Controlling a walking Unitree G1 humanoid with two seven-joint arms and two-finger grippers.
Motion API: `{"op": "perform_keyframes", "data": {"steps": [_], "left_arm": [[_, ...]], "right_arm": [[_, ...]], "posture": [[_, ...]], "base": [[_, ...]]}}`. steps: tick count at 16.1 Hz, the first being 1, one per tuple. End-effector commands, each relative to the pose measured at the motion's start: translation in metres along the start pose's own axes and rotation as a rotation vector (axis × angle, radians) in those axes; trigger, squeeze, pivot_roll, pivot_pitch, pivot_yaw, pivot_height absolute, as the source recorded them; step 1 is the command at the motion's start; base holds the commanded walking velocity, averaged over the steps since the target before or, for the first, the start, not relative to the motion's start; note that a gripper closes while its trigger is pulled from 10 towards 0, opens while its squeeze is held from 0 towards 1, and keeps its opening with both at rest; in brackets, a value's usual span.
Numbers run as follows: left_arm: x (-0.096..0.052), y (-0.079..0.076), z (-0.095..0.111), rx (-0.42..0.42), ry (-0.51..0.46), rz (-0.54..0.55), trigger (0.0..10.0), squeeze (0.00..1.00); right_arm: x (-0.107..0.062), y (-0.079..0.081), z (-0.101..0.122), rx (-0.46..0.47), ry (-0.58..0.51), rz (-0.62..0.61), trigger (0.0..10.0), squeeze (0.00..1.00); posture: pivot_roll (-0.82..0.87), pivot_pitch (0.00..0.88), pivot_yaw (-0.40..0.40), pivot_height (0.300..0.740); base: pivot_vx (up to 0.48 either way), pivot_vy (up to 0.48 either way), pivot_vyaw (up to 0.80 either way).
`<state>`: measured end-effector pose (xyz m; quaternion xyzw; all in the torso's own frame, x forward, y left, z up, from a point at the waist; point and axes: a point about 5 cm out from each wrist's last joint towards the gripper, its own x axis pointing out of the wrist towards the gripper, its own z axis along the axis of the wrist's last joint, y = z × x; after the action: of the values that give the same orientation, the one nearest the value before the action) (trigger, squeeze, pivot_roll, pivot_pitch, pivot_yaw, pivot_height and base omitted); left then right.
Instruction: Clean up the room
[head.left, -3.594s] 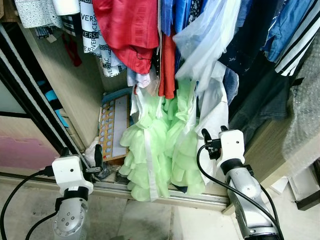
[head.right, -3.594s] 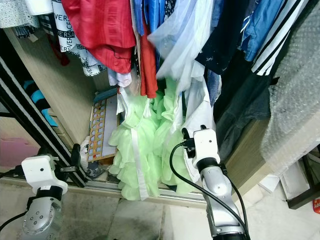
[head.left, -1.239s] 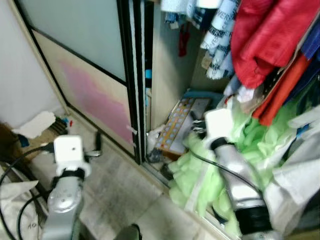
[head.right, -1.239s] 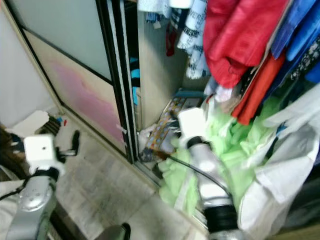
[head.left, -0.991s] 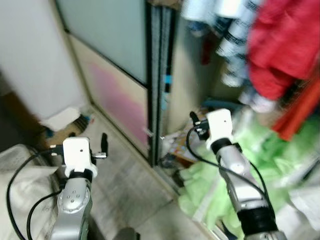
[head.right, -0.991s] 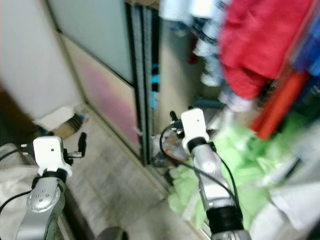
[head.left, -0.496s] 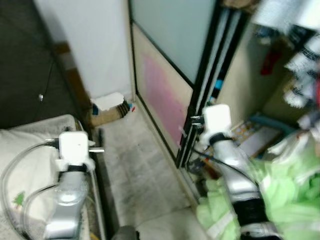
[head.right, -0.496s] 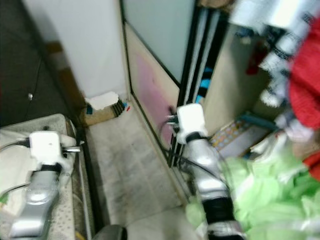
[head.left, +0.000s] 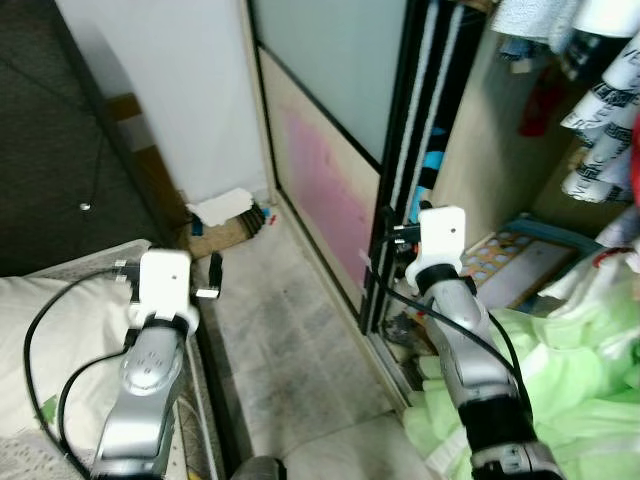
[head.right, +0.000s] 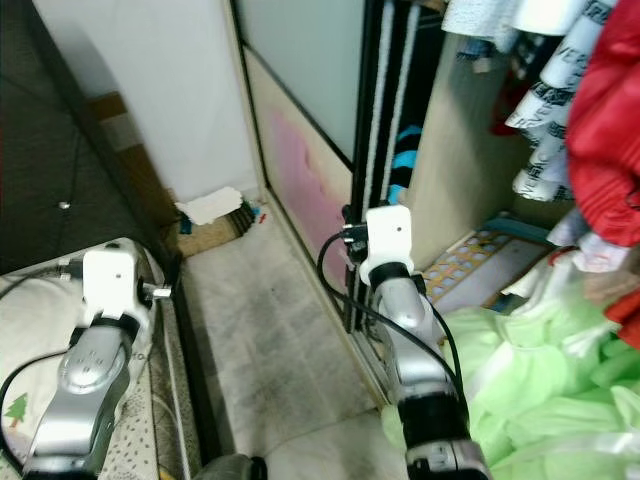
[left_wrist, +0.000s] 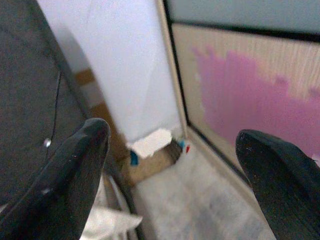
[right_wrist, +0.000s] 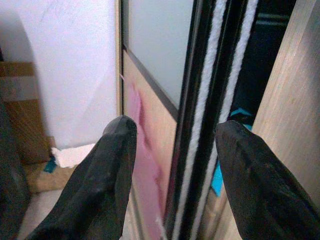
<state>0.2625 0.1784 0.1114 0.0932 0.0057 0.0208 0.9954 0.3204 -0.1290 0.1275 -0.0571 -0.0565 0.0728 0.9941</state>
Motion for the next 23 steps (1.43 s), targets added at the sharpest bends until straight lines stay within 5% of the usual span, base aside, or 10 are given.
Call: {"op": "perform_keyframes", "data": {"steps": [1,5,14,20,23], "left_arm": [[-0.001,0.005,0.0,-0.001,-0.006,0.045,10.0,0.0],[-0.009,0.004,-0.005,-0.027,0.003,0.068,10.0,0.0],[-0.002,0.0,-0.006,-0.093,-0.013,0.08,10.0,0.0],[0.004,0.009,-0.004,-0.047,-0.011,0.161,10.0,0.0],[0.009,0.008,0.003,-0.042,-0.025,0.103,10.0,0.0]], "right_arm": [[0.007,0.004,0.007,-0.009,-0.023,0.035,10.0,0.0],[0.005,0.012,0.005,-0.022,-0.021,0.094,10.0,0.0],[0.011,0.008,0.008,-0.049,-0.027,0.128,10.0,0.0],[0.01,0.013,0.005,-0.032,-0.023,0.142,10.0,0.0],[0.012,0.022,0.011,-0.045,-0.058,0.171,10.0,0.0]], "posture": [[0.13,0.0,-0.004,0.74],[0.13,0.0,-0.028,0.74],[0.11,0.0,-0.064,0.74],[0.12,0.0,-0.037,0.74],[0.12,0.0,-0.021,0.74]], "base": [[0.0,0.0,0.0],[0.0,-0.075,0.0],[0.0,-0.274,0.0],[0.0,0.0,0.0],[0.0,0.0,0.27]]}}
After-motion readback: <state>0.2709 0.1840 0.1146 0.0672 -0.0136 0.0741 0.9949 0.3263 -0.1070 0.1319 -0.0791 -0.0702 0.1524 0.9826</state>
